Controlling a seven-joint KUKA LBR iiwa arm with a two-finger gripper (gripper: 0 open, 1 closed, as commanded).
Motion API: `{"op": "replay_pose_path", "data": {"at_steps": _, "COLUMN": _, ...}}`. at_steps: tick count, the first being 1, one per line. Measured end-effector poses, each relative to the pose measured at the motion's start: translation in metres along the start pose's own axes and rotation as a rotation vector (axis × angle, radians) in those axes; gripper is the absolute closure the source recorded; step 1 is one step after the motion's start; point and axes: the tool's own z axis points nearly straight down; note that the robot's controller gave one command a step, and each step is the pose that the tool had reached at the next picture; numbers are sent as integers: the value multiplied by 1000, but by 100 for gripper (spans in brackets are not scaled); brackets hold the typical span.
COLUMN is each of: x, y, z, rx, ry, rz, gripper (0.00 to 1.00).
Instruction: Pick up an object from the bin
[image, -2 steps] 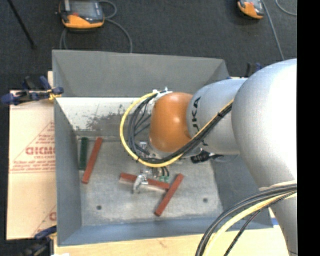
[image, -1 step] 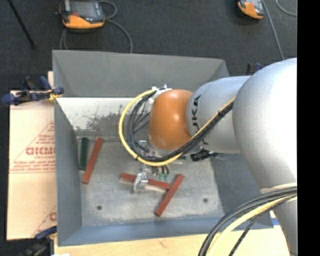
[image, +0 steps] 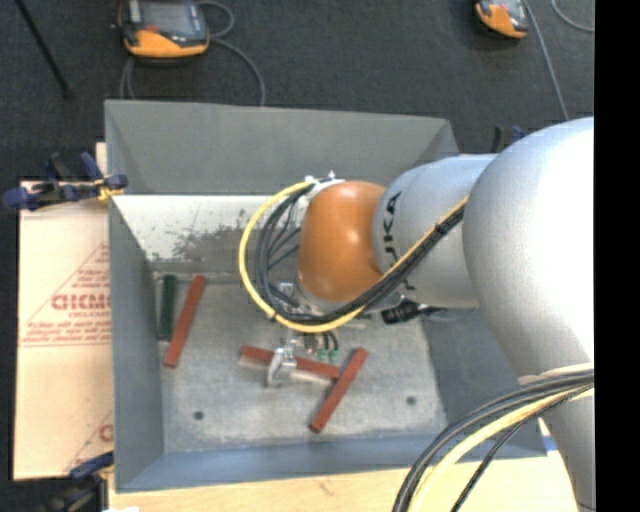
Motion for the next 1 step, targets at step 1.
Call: {"op": "replay_pose_path", "data": {"at_steps": 1, "x": -10, "y": -23, "z": 1, "rx": -8, "ry": -3, "rz": -26, "gripper": 0}}
